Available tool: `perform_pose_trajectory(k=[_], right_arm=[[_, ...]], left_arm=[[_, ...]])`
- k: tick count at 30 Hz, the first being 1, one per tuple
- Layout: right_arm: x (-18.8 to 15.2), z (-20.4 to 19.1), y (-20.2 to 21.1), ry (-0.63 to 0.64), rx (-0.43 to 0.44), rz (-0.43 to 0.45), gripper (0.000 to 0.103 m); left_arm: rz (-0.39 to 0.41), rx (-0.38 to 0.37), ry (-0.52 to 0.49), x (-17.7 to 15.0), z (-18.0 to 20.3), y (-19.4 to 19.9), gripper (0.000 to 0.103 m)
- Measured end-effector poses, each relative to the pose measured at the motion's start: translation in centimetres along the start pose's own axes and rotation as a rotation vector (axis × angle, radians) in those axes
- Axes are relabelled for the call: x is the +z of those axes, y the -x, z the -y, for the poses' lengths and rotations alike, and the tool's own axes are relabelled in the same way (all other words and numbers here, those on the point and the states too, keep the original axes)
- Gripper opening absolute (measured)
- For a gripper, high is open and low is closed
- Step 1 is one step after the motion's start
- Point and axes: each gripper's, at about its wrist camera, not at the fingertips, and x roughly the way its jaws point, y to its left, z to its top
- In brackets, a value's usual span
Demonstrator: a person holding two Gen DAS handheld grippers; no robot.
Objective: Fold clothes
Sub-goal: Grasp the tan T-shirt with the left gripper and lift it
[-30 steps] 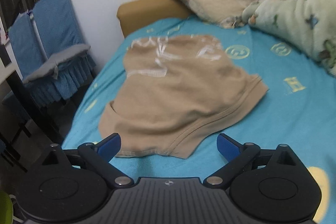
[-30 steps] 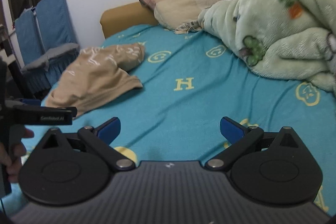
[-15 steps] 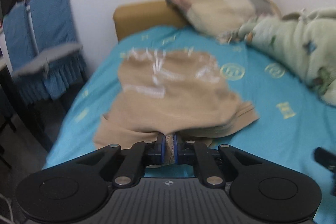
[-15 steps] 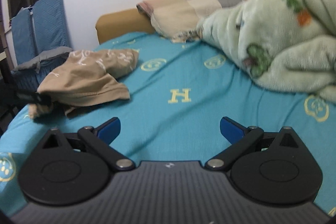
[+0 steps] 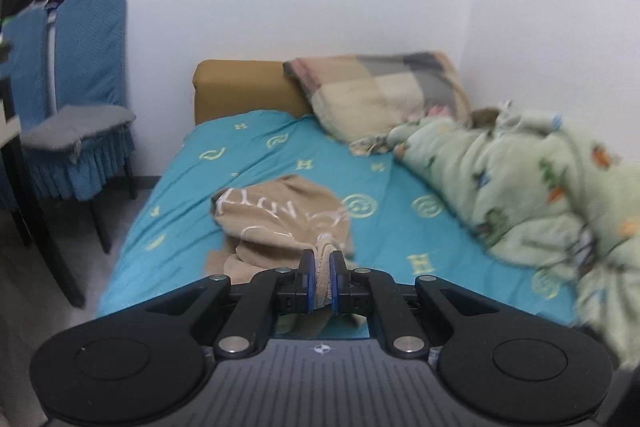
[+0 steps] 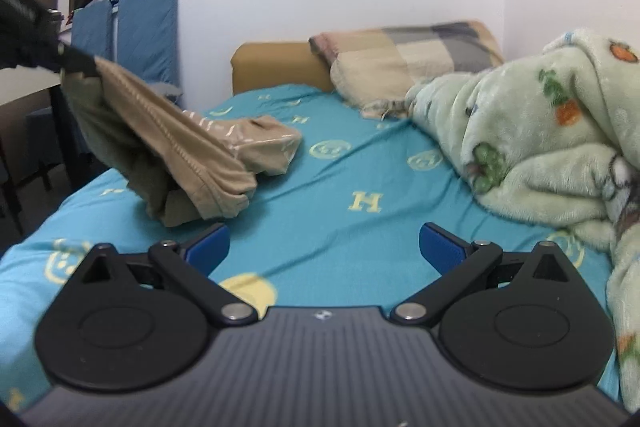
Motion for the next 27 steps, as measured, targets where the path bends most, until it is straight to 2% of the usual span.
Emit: perform_pose_trajectory(k=[2,8,11,15,22,25,27], right_arm=[[0.1,-0.4,0.7,-0.015,0.038,-0.018,0.103],[0.7,-4.1,1.5,0.081,0.043,-0.05,0.103],[1.2,-6.4,0.9,0.121,0.051,-0.06,0.103],[1.7,-9.5,-1.1,0.108,0.034,-0.111,0.103],[2.9,-12.0,-5.6,0.03,0.028,-0.162,0.103],[3.5,-11.7,-7.4,0.048,-0.047,-0.164,0.103],[4.2,-10.1,-7.9,-0.008,-0.12,-0.168,0.103]], left_arm=[[0.013,-0.03,0.051,-0.1,-0.4,1.3,0.008],[0.051,-0.122,0.205,-0.2,-1.4,5.3,0.008],[0.052,-0.175,0.277,-0.9,-4.0,4.8,0.008],[0.037,-0.213,0.326,-1.9,-7.1,3.8,0.008],[0.024,-0.249,0.362,-2.5,-9.2,2.3,0.008],[0.056,-0.252,0.354,-1.9,-8.3,2.7,0.008],[0.074,-0.236,0.317,-1.7,-7.2,3.5,0.008]])
